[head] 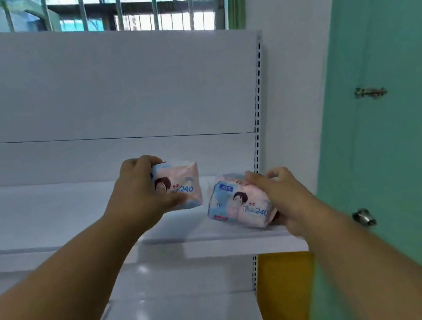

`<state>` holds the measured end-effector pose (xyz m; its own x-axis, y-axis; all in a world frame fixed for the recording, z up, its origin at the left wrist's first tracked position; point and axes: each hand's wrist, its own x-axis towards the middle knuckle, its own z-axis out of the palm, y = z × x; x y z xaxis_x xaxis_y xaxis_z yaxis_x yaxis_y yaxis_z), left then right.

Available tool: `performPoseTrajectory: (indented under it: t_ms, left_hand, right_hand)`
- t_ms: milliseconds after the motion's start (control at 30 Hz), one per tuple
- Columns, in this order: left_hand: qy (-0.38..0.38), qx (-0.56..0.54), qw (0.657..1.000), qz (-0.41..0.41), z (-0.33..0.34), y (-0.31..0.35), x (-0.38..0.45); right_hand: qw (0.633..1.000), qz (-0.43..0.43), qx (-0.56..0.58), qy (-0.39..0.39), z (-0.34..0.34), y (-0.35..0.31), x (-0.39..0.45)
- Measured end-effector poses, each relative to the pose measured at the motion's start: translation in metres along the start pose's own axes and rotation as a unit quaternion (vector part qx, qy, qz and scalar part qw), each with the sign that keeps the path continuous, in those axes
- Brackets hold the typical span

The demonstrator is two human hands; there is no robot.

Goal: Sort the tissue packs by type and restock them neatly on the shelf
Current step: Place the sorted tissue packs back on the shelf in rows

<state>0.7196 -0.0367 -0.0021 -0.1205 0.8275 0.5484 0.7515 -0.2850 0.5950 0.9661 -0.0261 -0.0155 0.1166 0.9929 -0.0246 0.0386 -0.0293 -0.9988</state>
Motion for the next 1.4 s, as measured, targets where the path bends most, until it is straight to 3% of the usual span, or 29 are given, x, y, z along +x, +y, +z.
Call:
performPoseTrajectory:
  t_ms: [167, 333, 433, 500, 600, 667, 733, 867, 1133, 1400]
  left_hand:
    - [-0.047, 0.069, 0.996, 0.011, 0.034, -0.016, 0.038]
    - [-0.065, 0.057, 0.996, -0.009, 0.058, -0.039, 0.080]
    - [-0.123, 0.043, 0.991, -0.011, 0.069, -0.047, 0.101]
    - [-0.156, 0.050, 0.986, 0.001, 0.077, -0.051, 0.116]
    - [-0.171, 0.062, 0.983, 0.022, 0.085, -0.054, 0.133]
    - [-0.167, 0.103, 0.980, 0.033, 0.093, -0.056, 0.140]
    - [-0.148, 0.136, 0.979, 0.030, 0.103, -0.055, 0.146]
    - [-0.157, 0.100, 0.982, -0.027, 0.120, -0.053, 0.158]
    - [-0.088, 0.117, 0.988, -0.055, 0.162, -0.048, 0.191]
    - [-0.098, 0.106, 0.989, -0.040, 0.170, -0.064, 0.206]
  right_hand:
    - [0.990, 0.075, -0.068, -0.094, 0.003, -0.021, 0.068]
    - [0.981, 0.005, -0.032, -0.189, -0.001, -0.012, 0.097]
    - [0.990, -0.020, -0.063, -0.124, 0.006, -0.004, 0.117]
    - [0.993, -0.026, -0.111, -0.038, 0.008, -0.004, 0.131]
    - [0.967, -0.044, -0.235, 0.091, 0.008, -0.004, 0.149]
    - [0.946, -0.087, -0.284, 0.130, 0.008, 0.000, 0.158]
    - [0.937, -0.129, -0.312, 0.084, 0.010, 0.004, 0.165]
    - [0.892, -0.158, -0.424, -0.003, 0.010, 0.007, 0.184]
    - [0.867, -0.153, -0.467, 0.078, 0.025, 0.003, 0.237]
    - [0.876, -0.156, -0.444, 0.103, 0.028, 0.011, 0.257]
